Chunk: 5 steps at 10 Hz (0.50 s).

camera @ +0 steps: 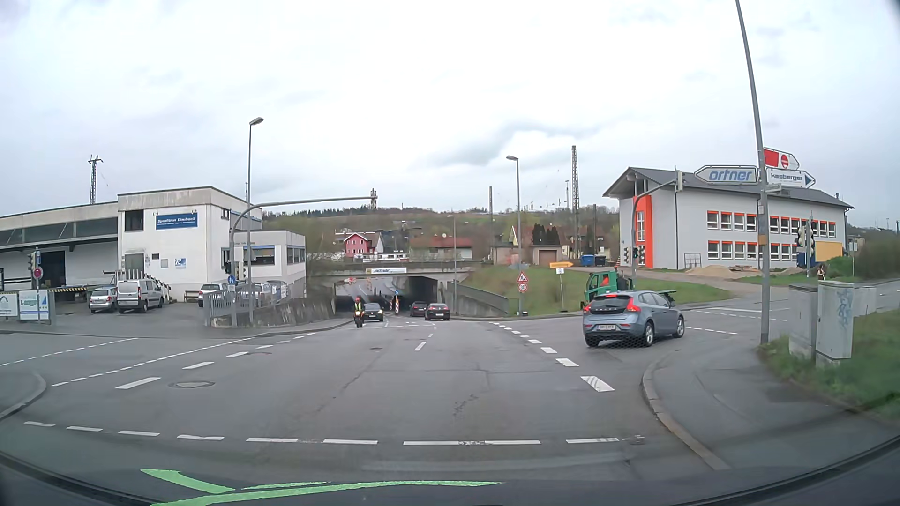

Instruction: Follow the waypoints while adhering to traffic rules and regulations

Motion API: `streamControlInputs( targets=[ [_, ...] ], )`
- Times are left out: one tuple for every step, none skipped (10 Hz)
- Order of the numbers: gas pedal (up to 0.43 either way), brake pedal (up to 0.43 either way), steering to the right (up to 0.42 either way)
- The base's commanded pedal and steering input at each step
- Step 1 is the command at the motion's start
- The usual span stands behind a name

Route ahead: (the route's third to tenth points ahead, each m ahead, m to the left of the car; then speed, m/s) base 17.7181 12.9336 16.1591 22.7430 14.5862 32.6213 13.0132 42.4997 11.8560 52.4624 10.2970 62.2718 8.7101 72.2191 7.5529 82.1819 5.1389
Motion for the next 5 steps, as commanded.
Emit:
streamControlInputs(
  targets=[
    [0.0, 0.287, -0.004],
    [0.0, 0.287, -0.004],
    [0.0, 0.293, -0.004],
    [0.0, 0.293, -0.004],
    [0.0, 0.299, -0.004]
  ],
)
